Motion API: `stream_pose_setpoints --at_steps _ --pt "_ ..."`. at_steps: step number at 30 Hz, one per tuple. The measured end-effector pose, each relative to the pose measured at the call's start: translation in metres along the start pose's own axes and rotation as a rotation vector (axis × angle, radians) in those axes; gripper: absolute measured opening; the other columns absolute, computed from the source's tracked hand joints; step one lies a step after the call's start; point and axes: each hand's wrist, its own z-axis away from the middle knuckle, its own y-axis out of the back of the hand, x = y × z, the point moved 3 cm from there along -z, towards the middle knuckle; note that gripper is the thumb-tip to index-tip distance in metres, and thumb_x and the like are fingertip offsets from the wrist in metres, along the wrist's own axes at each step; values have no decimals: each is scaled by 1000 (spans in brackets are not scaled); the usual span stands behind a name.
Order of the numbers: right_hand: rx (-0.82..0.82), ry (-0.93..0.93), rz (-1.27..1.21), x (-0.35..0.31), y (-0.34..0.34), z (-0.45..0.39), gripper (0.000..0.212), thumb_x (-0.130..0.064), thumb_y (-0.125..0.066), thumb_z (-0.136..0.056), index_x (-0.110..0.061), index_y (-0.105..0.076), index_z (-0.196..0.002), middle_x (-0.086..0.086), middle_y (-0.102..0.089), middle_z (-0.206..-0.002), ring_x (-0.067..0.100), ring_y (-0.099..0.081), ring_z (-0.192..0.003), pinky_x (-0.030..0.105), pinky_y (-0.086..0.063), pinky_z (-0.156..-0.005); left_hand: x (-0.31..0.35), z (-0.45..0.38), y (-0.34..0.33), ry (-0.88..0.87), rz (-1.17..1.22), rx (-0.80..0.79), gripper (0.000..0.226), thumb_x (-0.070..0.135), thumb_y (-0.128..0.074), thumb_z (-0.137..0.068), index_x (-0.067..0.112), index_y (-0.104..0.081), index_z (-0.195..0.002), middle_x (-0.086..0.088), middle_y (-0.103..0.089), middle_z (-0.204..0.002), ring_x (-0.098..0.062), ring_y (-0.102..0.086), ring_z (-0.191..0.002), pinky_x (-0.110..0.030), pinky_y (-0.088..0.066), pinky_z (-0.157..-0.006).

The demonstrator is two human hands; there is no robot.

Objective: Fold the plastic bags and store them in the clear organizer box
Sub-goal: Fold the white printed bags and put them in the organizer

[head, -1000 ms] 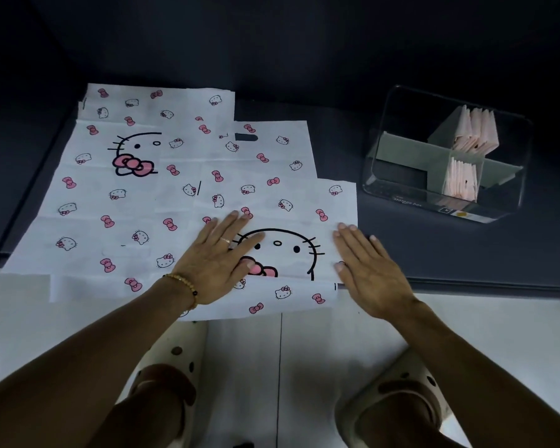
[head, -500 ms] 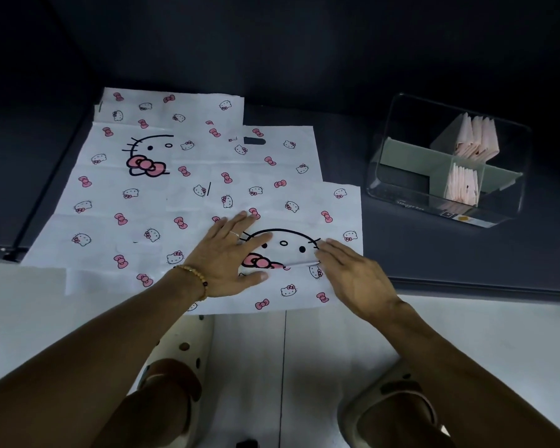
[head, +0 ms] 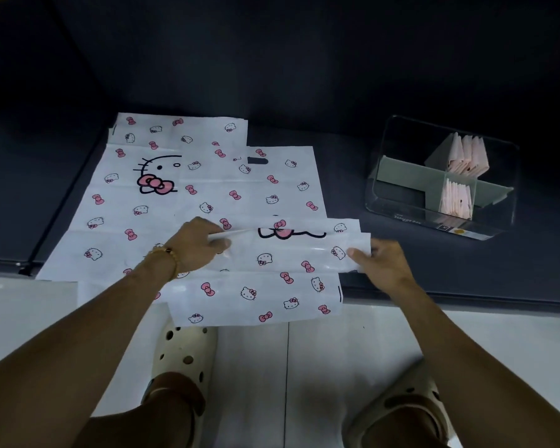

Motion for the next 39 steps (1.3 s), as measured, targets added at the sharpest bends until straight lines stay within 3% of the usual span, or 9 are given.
stream_pose_setpoints --at_steps 9,12,16,22,25,28,33,37,39 --pt "169 2 386 -2 -14 -22 31 -34 -51 -96 -8 -51 -79 10 -58 -77 37 -56 -83 34 -40 -68 -23 -22 -19 244 130 230 31 35 -57 -91 5 -65 -91 -17 -60 -98 -37 -59 -94 -36 -48 -74" --pt "201 7 425 -4 -16 -28 30 -36 -52 -96 -11 -49 -80 15 -63 -84 38 -58 -87 34 -41 -67 -24 -30 -20 281 44 286 42 41 -52 -93 6 -49 -70 -21 -55 -83 -43 -58 -91 -35 -42 -63" --pt "214 -8 427 -5 -17 -34 30 -39 -54 -94 -10 -59 -90 17 -66 -92 39 -60 -92 35 -44 -71 -23 -36 -21 292 -237 351 50 50 -42 -95 6 -58 -110 -22 -60 -107 -41 -57 -98 -41 -45 -75" --pt "185 -27 394 -6 -14 -41 27 -40 -57 -93 -15 -54 -81 16 -66 -89 37 -61 -90 36 -46 -74 -18 -40 -16 316 -393 407 41 52 -52 -89 14 -62 -100 -16 -64 -96 -38 -59 -91 -37 -42 -68" --pt "181 -33 383 -7 -13 -43 28 -39 -57 -92 -18 -48 -77 14 -65 -85 37 -60 -89 35 -45 -71 3 -36 -16 131 -506 507 30 27 -61 -86 12 -55 -110 -14 -58 -110 -36 -53 -102 -41 -45 -70" --pt "175 -37 402 -7 -13 -45 27 -40 -56 -93 -15 -55 -83 13 -64 -87 37 -60 -90 35 -43 -72 18 -38 -40 -286 -605 303 56 -7 -45 -76 10 -53 -130 -15 -48 -137 -32 -41 -127 -41 -42 -96" --pt "185 -110 424 -11 -11 -42 32 -44 -60 -90 -12 -56 -84 15 -65 -89 37 -61 -91 35 -45 -71 4 -28 -55 -434 -609 226 51 7 -44 -88 -2 -41 -138 -17 -41 -144 -32 -34 -137 -44 -31 -113" --pt "490 285 687 -45 -28 -20 34 -21 -76 -76 -5 -63 -103 19 -63 -102 38 -58 -95 43 -48 -75 -6 -28 -65 -406 -667 146 68 42 -9 -93 2 -13 -148 -14 -10 -157 -25 -3 -146 -37 -6 -119" --pt "388 607 633 -73 -70 -8 38 -12 -72 -78 1 -64 -113 21 -62 -117 38 -58 -109 44 -47 -91 -7 -29 -68 -392 -705 131 69 43 -4 -92 3 -6 -149 -13 -2 -158 -24 4 -146 -36 1 -119"
